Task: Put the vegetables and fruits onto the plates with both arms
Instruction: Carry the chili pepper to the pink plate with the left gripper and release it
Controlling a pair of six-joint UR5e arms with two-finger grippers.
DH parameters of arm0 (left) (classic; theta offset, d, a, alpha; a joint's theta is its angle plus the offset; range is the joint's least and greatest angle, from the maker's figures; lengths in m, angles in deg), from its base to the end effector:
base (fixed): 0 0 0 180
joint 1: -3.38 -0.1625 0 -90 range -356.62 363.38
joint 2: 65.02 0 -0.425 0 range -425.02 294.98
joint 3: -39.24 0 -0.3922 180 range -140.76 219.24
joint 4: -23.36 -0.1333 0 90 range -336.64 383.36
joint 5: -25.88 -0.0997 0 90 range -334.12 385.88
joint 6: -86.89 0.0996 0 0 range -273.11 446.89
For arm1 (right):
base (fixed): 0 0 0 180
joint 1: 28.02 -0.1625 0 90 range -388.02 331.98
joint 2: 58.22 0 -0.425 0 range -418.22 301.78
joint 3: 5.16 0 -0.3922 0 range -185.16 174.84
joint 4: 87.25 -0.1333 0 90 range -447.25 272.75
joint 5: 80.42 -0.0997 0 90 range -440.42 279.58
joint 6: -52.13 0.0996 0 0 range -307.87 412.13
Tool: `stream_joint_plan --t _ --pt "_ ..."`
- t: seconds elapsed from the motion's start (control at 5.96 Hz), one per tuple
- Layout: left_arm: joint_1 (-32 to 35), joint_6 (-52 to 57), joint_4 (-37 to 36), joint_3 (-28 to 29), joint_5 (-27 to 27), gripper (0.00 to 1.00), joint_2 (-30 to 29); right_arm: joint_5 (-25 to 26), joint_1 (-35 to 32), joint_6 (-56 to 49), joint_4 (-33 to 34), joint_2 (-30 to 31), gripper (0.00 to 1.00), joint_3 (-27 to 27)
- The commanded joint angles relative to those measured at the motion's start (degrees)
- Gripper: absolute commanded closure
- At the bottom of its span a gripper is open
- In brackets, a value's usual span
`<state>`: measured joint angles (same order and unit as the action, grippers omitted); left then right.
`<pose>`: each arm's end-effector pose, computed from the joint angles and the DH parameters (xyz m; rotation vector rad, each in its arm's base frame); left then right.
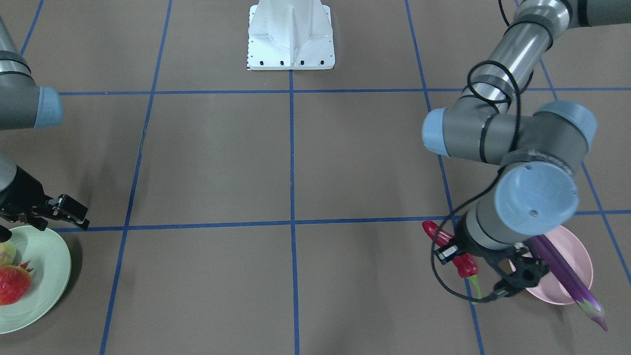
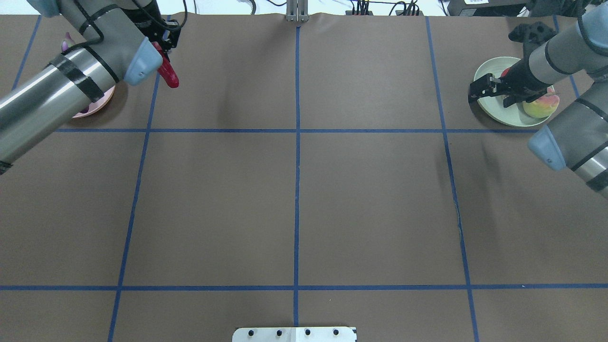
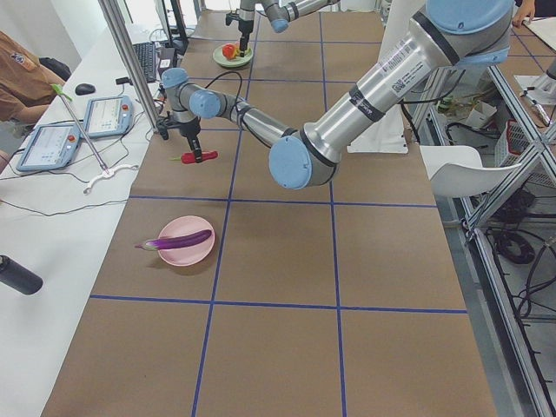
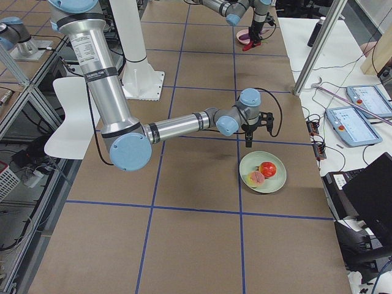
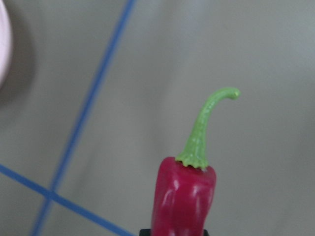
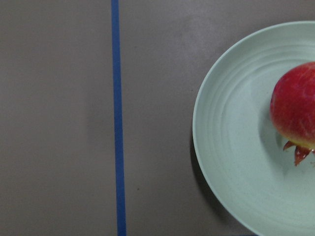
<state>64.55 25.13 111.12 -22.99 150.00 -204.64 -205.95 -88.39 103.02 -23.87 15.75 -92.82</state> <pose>0.3225 -0.7464 0.3361 -0.1871 0.6563 -0.4506 -0.2444 -0.5822 0.4755 0.1352 -0.8918 0.1275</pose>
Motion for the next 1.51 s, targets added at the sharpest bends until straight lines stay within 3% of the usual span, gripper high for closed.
stream_joint_plan --t 0.0,0.34,0.67,1.01,1.17,1.34 --pt "6.4 7.4 4.4 13.3 0.1 1.0 0.2 0.2 2.4 3.5 0.0 4.1 0.0 -6.3" --pt "7.6 7.8 13.9 21.8 0.5 1.0 1.1 0.1 3.4 3.8 0.0 5.3 0.0 -8.9" --pt "6.8 7.2 15.0 21.8 3.7 1.0 2.4 0.3 3.9 4.3 0.0 5.7 0.0 -9.0" --pt "5.0 7.3 17.5 21.4 3.7 0.75 4.2 0.1 3.9 4.3 0.0 5.6 0.0 -9.0" --pt "4.4 7.1 19.3 21.1 3.7 0.12 4.8 0.2 3.9 4.3 0.0 5.5 0.0 -9.0" --pt "4.5 6.9 19.0 19.4 3.8 0.0 4.8 0.1 4.0 4.3 0.0 5.3 0.0 -9.4"
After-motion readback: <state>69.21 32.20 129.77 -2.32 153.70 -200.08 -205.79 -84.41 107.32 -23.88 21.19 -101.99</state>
